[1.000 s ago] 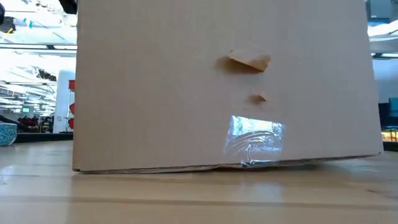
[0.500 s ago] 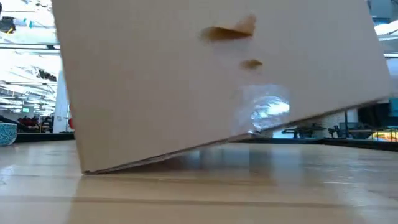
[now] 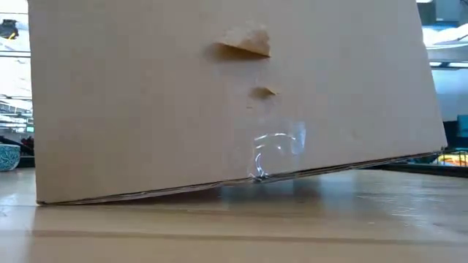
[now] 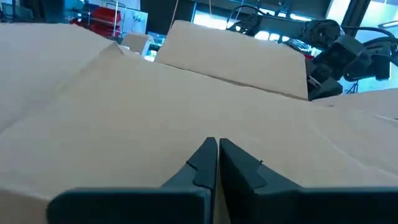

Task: Wrap mug
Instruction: Close the cardboard box

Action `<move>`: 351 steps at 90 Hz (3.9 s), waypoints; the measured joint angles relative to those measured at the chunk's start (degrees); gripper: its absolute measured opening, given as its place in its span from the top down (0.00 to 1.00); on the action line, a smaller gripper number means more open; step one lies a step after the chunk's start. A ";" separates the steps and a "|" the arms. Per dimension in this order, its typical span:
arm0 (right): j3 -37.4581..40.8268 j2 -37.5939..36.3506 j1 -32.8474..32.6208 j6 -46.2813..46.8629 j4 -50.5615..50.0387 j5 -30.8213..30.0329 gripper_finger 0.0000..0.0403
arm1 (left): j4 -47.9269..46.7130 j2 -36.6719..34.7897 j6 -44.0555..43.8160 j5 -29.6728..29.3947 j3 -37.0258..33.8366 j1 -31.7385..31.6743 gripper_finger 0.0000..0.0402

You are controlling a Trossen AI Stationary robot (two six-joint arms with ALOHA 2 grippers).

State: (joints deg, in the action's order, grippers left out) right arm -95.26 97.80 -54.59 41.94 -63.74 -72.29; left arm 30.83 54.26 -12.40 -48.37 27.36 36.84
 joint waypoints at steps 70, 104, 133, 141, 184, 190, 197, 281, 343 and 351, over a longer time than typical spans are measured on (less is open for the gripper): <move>-0.72 -0.07 9.29 -18.32 11.41 14.79 0.86 | -1.77 -0.11 -5.22 0.99 -0.10 -0.55 1.00; -3.34 -0.15 5.97 -20.42 11.24 2.14 0.86 | -3.68 0.15 -5.68 2.57 -0.27 -0.50 1.00; -3.45 -0.26 6.64 -25.27 11.66 6.47 0.86 | -3.88 0.15 -6.16 2.31 -0.27 -0.50 1.00; -3.44 -0.76 6.24 -23.31 9.27 5.58 0.86 | -4.47 0.11 -6.96 2.29 -0.21 -0.50 1.00; -3.25 -3.89 7.08 -17.53 8.40 -1.25 0.86 | -5.50 0.15 -7.36 2.21 -0.25 -0.50 1.00; -3.24 -3.79 7.96 -19.63 9.76 3.87 0.86 | -5.71 0.15 -7.37 2.06 -0.25 -0.50 1.00; -2.90 -3.78 9.50 -22.71 12.33 9.27 0.86 | -5.83 0.15 -7.56 2.01 -0.27 -0.50 1.00; -1.64 -3.78 9.67 -25.96 16.48 0.29 0.93 | -7.26 0.20 -9.33 2.09 -0.32 -0.50 1.00; -1.60 -4.19 13.54 -6.34 -2.09 28.04 0.94 | -16.18 0.01 -3.03 5.47 9.50 -0.46 1.00; -1.88 -4.95 11.79 -1.62 -6.44 27.52 0.94 | -16.24 0.02 -3.24 5.50 9.50 -0.46 1.00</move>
State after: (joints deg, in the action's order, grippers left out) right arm -97.14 92.85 -42.79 40.32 -70.18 -44.77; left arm 14.59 54.28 -15.64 -42.87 36.86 36.38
